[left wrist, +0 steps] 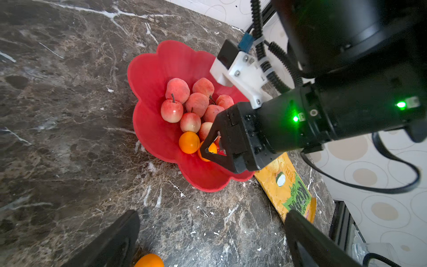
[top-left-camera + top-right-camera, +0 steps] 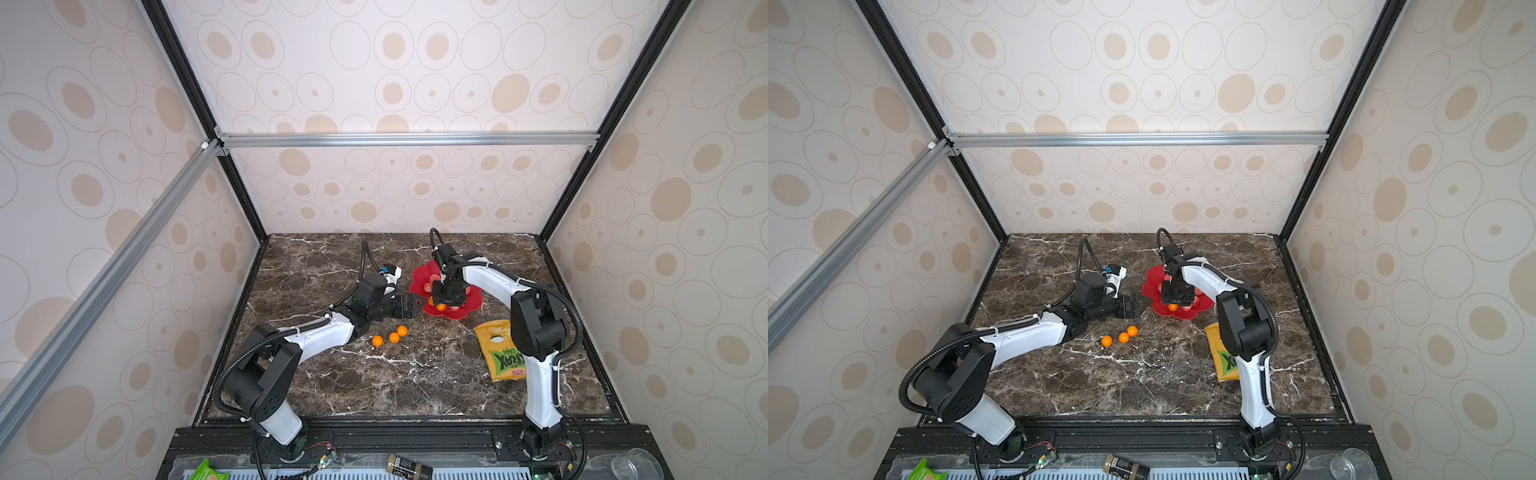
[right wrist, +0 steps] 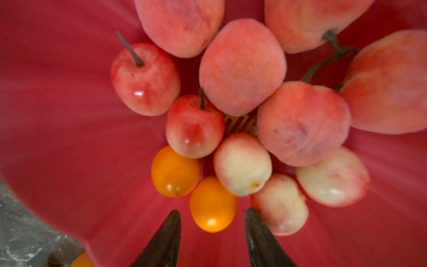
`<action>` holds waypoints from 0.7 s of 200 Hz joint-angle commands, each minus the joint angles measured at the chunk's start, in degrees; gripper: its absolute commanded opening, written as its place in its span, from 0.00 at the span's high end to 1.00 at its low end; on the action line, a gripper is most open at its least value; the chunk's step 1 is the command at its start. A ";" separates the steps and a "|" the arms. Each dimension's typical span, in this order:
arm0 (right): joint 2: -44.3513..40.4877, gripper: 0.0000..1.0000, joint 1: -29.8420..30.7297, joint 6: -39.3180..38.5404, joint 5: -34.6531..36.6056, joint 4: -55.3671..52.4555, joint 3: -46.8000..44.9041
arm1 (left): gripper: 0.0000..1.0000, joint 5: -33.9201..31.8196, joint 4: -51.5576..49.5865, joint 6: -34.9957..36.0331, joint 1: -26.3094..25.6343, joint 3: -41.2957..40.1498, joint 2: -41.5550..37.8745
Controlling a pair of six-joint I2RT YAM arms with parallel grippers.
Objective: Arrange fruit in a fruit bowl
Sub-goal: Place the fruit in the fruit bowl, then pick up the fruit from the center of the table.
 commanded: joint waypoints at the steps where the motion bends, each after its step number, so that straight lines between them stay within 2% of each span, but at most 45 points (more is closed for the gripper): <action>1: -5.13 0.51 -0.33 -0.23 1.42 -1.95 -1.69 | 0.01 -1.21 -2.33 1.47 -0.49 1.08 -3.04; 75: -12.88 0.50 1.38 0.46 -0.24 -0.93 -6.55 | 0.01 -3.14 -4.24 1.56 -0.44 -2.11 -9.99; 140: -14.08 0.51 7.78 1.27 -1.65 -0.13 -6.96 | 0.01 -4.94 -7.55 1.30 -0.50 -6.49 -17.02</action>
